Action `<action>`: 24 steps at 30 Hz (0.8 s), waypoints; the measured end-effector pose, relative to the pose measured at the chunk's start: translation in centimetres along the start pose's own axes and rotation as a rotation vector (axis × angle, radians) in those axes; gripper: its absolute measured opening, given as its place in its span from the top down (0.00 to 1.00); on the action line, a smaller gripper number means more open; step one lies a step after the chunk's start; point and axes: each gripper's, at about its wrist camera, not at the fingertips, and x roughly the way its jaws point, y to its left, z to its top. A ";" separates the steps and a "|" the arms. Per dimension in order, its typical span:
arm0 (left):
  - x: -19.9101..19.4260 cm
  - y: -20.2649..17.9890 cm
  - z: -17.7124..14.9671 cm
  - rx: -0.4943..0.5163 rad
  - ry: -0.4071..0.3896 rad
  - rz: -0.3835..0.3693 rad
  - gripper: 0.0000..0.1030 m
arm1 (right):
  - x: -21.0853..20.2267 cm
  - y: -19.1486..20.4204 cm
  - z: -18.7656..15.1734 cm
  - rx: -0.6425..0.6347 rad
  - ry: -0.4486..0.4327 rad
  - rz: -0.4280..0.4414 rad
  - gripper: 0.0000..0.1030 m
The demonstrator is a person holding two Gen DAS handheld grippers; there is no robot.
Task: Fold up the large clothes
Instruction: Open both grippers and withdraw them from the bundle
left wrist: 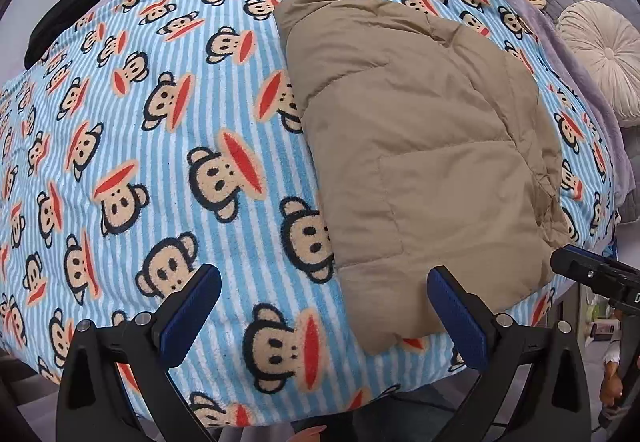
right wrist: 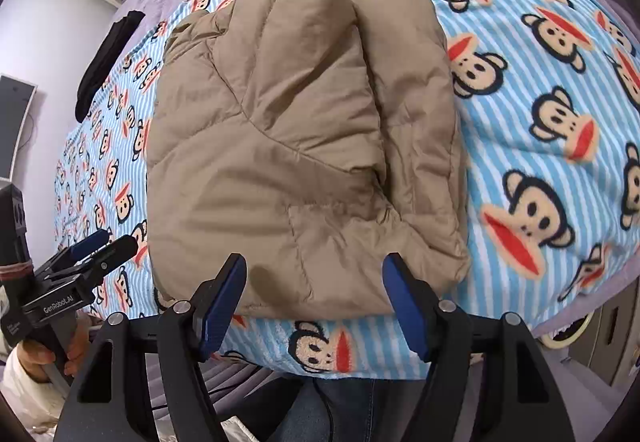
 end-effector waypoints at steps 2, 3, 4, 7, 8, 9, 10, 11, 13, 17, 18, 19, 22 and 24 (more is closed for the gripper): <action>0.0 0.1 -0.2 0.011 -0.004 0.003 0.00 | -0.3 0.1 -0.4 0.010 -0.013 -0.004 0.18; 0.0 0.2 -0.3 0.013 -0.005 0.005 0.00 | -0.6 0.2 -0.6 0.010 -0.025 -0.008 0.18; -0.1 0.2 -0.3 0.013 -0.004 0.010 0.00 | -0.8 0.3 -0.8 0.007 -0.034 -0.015 0.18; -0.4 0.3 -0.3 0.003 -0.005 -0.002 0.00 | -1.1 0.3 -0.9 0.000 -0.045 -0.027 0.18; -0.4 0.2 -0.2 0.004 -0.006 -0.004 0.00 | -1.1 0.1 -0.8 0.005 -0.043 -0.030 0.18; -0.3 0.1 0.0 0.004 -0.006 -0.001 0.00 | -1.2 0.0 -0.7 0.011 -0.042 -0.031 0.18; -0.2 0.1 0.2 0.002 -0.006 0.002 0.00 | -1.3 -0.1 -0.5 0.016 -0.041 -0.030 0.18; 0.0 0.0 0.5 -0.004 -0.005 0.003 0.00 | -1.4 -0.2 -0.3 0.017 -0.042 -0.030 0.18; 0.3 -0.1 1.3 -0.024 0.001 0.010 0.00 | -1.7 -0.5 0.3 0.009 -0.042 -0.030 0.18; 0.5 -0.3 2.7 -0.063 0.002 0.010 0.00 | -1.1 -1.4 2.1 -0.009 -0.009 -0.027 0.17; 0.7 -0.4 3.1 -0.067 0.004 0.015 0.00 | -1.0 -1.7 2.7 -0.012 0.001 -0.023 0.14; 0.9 -0.5 3.5 -0.071 0.006 0.019 0.00 | -0.8 -2.1 3.4 -0.013 0.006 -0.019 0.11; 1.6 -0.7 4.6 -0.087 0.012 0.019 0.00 | -0.5 -3.1 5.0 -0.014 0.012 0.004 0.00; 2.2 -0.8 5.3 -0.104 0.025 0.012 0.00 | -0.1 -3.7 6.1 -0.016 0.026 0.007 0.00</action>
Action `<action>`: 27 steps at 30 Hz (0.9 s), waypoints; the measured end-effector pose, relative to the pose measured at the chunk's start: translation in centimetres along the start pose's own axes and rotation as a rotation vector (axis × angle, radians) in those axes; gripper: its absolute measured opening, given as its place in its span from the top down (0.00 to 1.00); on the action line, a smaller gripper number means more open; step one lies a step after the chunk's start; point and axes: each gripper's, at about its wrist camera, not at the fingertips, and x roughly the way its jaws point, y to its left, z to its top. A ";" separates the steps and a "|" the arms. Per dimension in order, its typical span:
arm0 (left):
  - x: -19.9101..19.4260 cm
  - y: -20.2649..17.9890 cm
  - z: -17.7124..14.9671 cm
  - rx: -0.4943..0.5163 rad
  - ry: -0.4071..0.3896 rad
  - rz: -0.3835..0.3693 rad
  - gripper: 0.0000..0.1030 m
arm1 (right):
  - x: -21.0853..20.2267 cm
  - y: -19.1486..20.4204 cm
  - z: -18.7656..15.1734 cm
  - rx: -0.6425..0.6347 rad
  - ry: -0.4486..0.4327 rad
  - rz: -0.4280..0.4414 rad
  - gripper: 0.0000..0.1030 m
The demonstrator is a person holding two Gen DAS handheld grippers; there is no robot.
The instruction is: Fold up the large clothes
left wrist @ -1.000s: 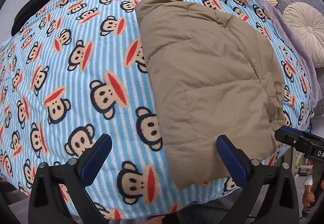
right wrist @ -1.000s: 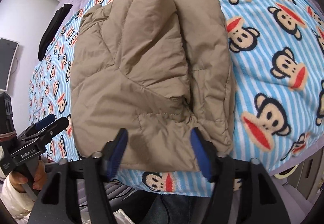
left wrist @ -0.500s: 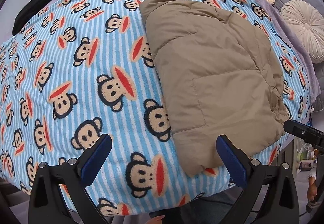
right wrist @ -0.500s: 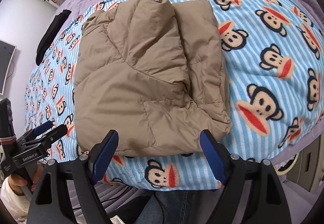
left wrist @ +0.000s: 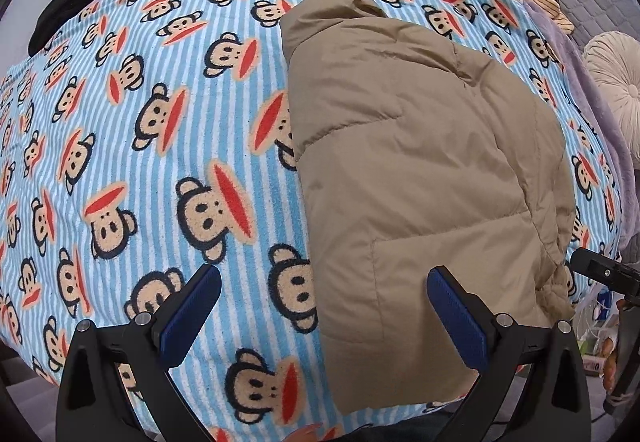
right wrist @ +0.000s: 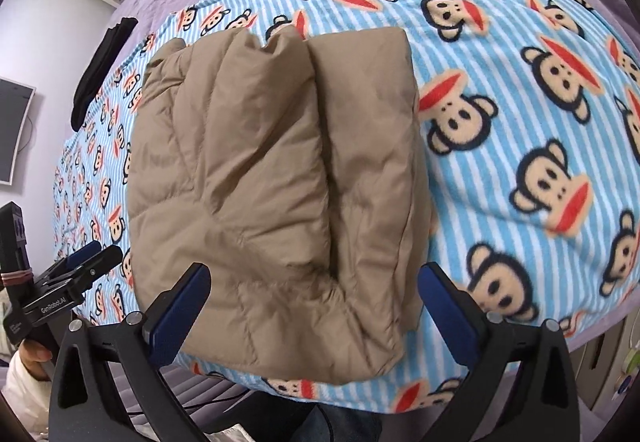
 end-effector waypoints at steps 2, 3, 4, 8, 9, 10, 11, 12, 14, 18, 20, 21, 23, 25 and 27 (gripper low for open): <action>0.3 -0.2 0.5 -0.016 0.005 -0.023 0.00 | 0.3 -0.7 0.9 -0.007 0.010 0.009 0.00; 0.6 -0.4 0.8 -0.026 0.010 -0.037 0.00 | 0.4 -1.0 1.2 -0.008 0.015 0.011 0.00; 0.8 -0.5 1.0 -0.031 0.016 -0.047 0.00 | 0.6 -1.4 1.6 -0.008 0.023 0.013 0.00; 1.6 -0.7 2.0 -0.034 0.022 -0.053 0.00 | 1.7 -2.9 2.9 0.009 0.080 0.032 0.00; 1.7 -0.6 2.4 -0.036 0.019 -0.059 0.00 | 2.0 -3.1 3.1 0.012 0.094 0.038 0.00; 1.8 -0.5 2.7 -0.040 0.017 -0.070 0.00 | 2.2 -3.4 3.4 0.015 0.106 0.047 0.00; 2.0 -0.3 3.1 -0.046 0.017 -0.082 0.00 | 2.3 -3.7 3.6 0.018 0.113 0.057 0.00; 2.3 -0.1 3.5 -0.057 0.020 -0.095 0.00 | 2.5 -3.9 3.8 0.023 0.118 0.075 0.00; 2.9 0.6 4.2 -0.082 0.038 -0.123 0.00 | 2.7 -4.1 4.3 0.031 0.124 0.127 0.00; 4.4 1.7 5.5 -0.137 0.055 -0.206 0.00 | 3.4 -3.4 5.5 -0.011 0.138 0.171 0.00; 5.0 2.1 6.0 -0.129 0.057 -0.256 0.00 | 4.3 -2.9 6.2 -0.042 0.154 0.152 0.00; 5.5 2.2 6.2 -0.116 0.067 -0.297 0.00 | 4.7 -2.7 6.5 -0.052 0.161 0.145 0.00; 6.6 2.4 6.5 -0.100 0.085 -0.357 0.00 | 5.6 -2.8 7.1 -0.061 0.178 0.137 0.00; 7.9 2.6 6.6 -0.087 0.098 -0.413 0.00 | 6.6 -3.4 7.6 -0.056 0.195 0.141 0.00; 9.3 3.0 6.6 -0.097 0.119 -0.482 0.00 | 7.8 -4.1 8.0 -0.039 0.217 0.170 0.00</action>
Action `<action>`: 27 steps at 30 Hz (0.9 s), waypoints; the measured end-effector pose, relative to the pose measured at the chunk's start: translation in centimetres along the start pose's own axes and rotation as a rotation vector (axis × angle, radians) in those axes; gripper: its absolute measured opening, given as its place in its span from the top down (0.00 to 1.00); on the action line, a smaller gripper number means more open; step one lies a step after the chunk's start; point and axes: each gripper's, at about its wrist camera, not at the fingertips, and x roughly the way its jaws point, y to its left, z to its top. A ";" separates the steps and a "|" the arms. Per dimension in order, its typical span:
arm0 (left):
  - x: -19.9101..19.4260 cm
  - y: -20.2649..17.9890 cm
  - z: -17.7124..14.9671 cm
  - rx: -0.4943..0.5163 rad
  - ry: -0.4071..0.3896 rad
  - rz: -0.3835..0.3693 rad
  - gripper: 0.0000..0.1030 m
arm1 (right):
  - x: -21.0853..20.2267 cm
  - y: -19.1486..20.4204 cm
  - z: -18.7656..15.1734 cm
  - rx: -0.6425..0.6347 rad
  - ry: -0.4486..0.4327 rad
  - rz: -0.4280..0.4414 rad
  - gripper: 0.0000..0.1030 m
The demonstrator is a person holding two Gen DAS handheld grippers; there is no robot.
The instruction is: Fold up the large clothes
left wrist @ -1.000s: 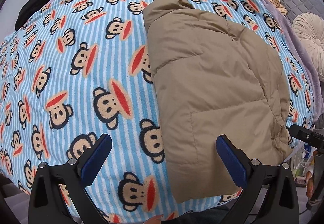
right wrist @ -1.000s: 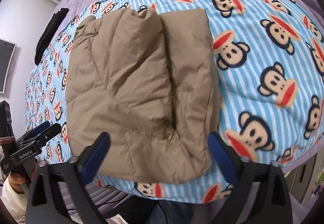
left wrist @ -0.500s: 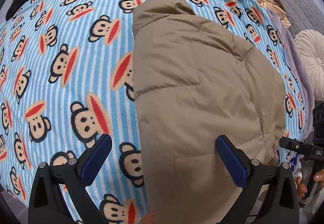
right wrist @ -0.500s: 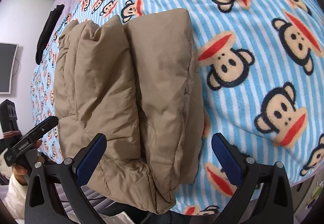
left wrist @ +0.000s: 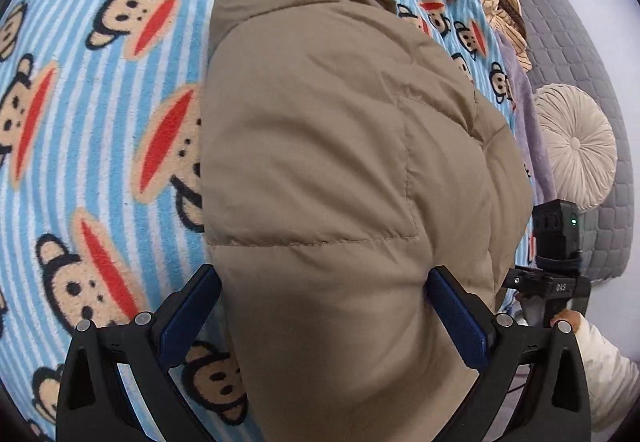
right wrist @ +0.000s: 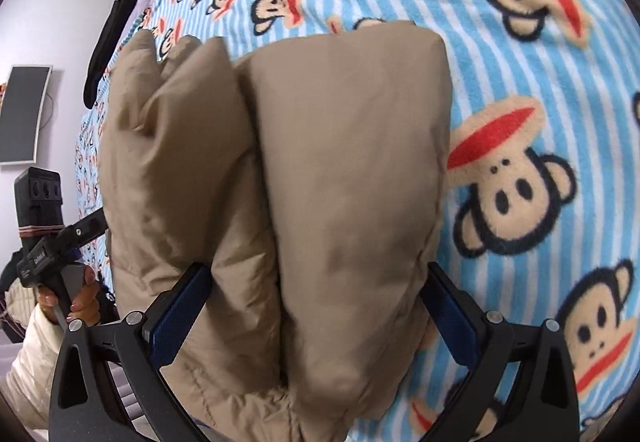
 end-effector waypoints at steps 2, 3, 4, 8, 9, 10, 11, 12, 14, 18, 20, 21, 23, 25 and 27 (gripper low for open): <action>1.0 0.8 0.2 -0.018 0.013 -0.052 0.00 | 1.1 -1.1 0.6 0.026 0.022 0.063 0.00; 1.6 1.2 0.3 -0.030 0.021 -0.078 0.00 | 1.5 -1.6 0.8 0.037 0.030 0.086 0.00; 2.2 1.6 0.3 -0.044 0.031 -0.104 0.00 | 2.0 -1.9 1.0 0.046 0.038 0.111 0.00; 4.1 1.6 0.4 -0.072 0.045 -0.120 0.00 | 2.7 -1.4 1.7 0.027 0.036 0.223 0.00; 4.3 1.4 0.5 -0.072 0.044 -0.106 0.00 | 2.9 -0.9 1.9 0.014 0.034 0.237 0.00; 4.4 1.2 0.5 -0.075 0.044 -0.085 0.00 | 3.2 -0.7 2.0 0.011 0.033 0.238 0.00; 4.4 0.9 0.6 -0.077 0.042 -0.063 0.00 | 3.8 -0.8 2.2 0.023 0.035 0.233 0.00; 4.3 0.2 0.6 -0.064 0.030 -0.022 0.00 | 4.2 -0.9 2.2 0.040 0.042 0.234 0.00; 3.7 -1.4 0.6 -0.005 0.001 0.049 0.07 | 4.9 -1.7 2.3 0.083 0.051 0.247 0.00; 2.6 -4.1 0.2 0.063 -0.035 0.133 0.24 | 4.7 -2.1 2.0 0.145 0.064 0.250 0.06; 2.1 -5.0 0.0 0.076 -0.045 0.150 0.27 | 4.0 -1.8 1.5 0.149 0.044 0.268 0.22; 1.9 -5.5 0.0 0.081 -0.050 0.159 0.28 | 3.7 -1.8 1.4 0.149 0.035 0.280 0.30; 1.4 -6.5 -0.2 0.089 -0.061 0.179 0.29 | 2.8 -1.6 0.9 0.148 0.017 0.298 0.42; 0.6 -7.7 -0.4 0.098 -0.071 0.187 0.31 | 2.1 -1.2 0.5 0.150 0.005 0.321 0.47; -0.9 -7.3 -0.7 0.101 -0.086 0.186 0.31 | 1.5 -0.8 0.2 0.152 -0.001 0.345 0.48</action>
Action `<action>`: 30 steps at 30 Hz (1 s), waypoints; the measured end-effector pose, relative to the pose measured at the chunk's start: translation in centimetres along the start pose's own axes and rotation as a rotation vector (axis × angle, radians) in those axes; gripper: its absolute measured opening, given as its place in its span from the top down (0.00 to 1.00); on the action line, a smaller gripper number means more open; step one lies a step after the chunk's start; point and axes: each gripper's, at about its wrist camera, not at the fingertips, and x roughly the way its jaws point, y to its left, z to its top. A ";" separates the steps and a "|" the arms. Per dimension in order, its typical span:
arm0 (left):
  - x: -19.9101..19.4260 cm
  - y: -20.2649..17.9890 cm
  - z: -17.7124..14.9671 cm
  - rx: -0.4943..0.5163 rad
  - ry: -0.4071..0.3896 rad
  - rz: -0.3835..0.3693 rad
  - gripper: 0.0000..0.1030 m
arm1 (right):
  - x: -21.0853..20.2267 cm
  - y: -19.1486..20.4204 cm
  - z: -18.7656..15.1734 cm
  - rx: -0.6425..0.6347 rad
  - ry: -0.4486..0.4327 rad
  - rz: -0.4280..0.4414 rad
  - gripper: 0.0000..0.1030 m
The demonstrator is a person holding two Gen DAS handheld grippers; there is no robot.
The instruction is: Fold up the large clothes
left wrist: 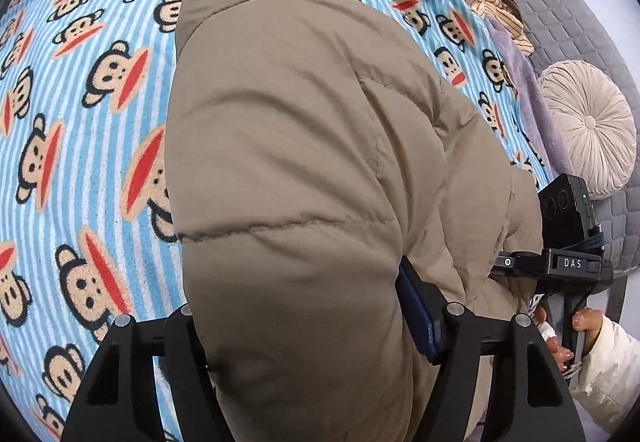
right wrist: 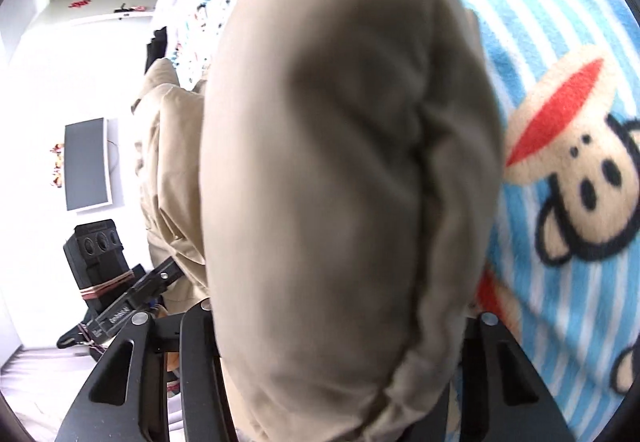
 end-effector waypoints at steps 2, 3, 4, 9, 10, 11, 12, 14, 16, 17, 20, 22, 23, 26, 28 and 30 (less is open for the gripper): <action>-1.6 0.5 -0.3 0.005 -0.021 -0.003 0.31 | -0.2 1.0 -0.1 -0.009 -0.007 0.018 0.48; -2.3 0.7 -0.3 0.005 -0.033 -0.003 0.31 | -0.3 1.6 -0.2 -0.015 -0.012 0.026 0.48; -3.0 0.9 -0.2 0.002 -0.047 -0.001 0.31 | 0.1 2.3 0.0 -0.022 -0.016 0.030 0.48; -6.2 3.5 0.3 -0.017 -0.102 0.013 0.31 | 1.1 6.1 0.4 -0.068 -0.025 0.032 0.48; -6.8 4.4 0.5 -0.021 -0.109 0.013 0.31 | 1.7 7.1 0.6 -0.081 -0.025 0.029 0.48; -7.5 5.6 0.6 -0.023 -0.115 0.012 0.31 | 2.3 7.7 1.0 -0.091 -0.026 0.028 0.48; -8.3 6.8 0.8 -0.024 -0.121 0.011 0.31 | 2.9 8.6 1.1 -0.098 -0.028 0.029 0.48; -9.3 8.8 1.6 -0.023 -0.125 0.013 0.31 | 4.6 10.5 1.2 -0.105 -0.036 0.033 0.48; -10.6 11.8 2.5 -0.016 -0.126 0.009 0.31 | 6.4 12.2 1.0 -0.114 -0.046 0.032 0.48; -11.3 13.4 2.8 -0.012 -0.125 0.006 0.31 | 7.6 13.5 0.9 -0.118 -0.054 0.027 0.48; -13.3 18.1 4.2 -0.012 -0.133 0.017 0.31 | 11.0 17.0 0.7 -0.121 -0.079 0.024 0.48; -14.7 21.5 5.1 -0.020 -0.149 0.045 0.31 | 13.6 19.2 1.2 -0.130 -0.082 0.033 0.48; -15.3 23.3 5.5 -0.028 -0.157 0.061 0.31 | 14.9 20.0 1.5 -0.133 -0.080 0.038 0.48; -15.7 27.6 6.6 -0.066 -0.175 0.097 0.31 | 19.4 22.8 2.8 -0.143 -0.067 0.044 0.48; -14.9 30.5 7.0 -0.105 -0.170 0.126 0.30 | 21.9 24.2 3.8 -0.164 -0.052 0.032 0.48; -13.5 32.6 7.1 -0.131 -0.156 0.167 0.26 | 24.4 25.3 5.1 -0.181 -0.032 0.007 0.48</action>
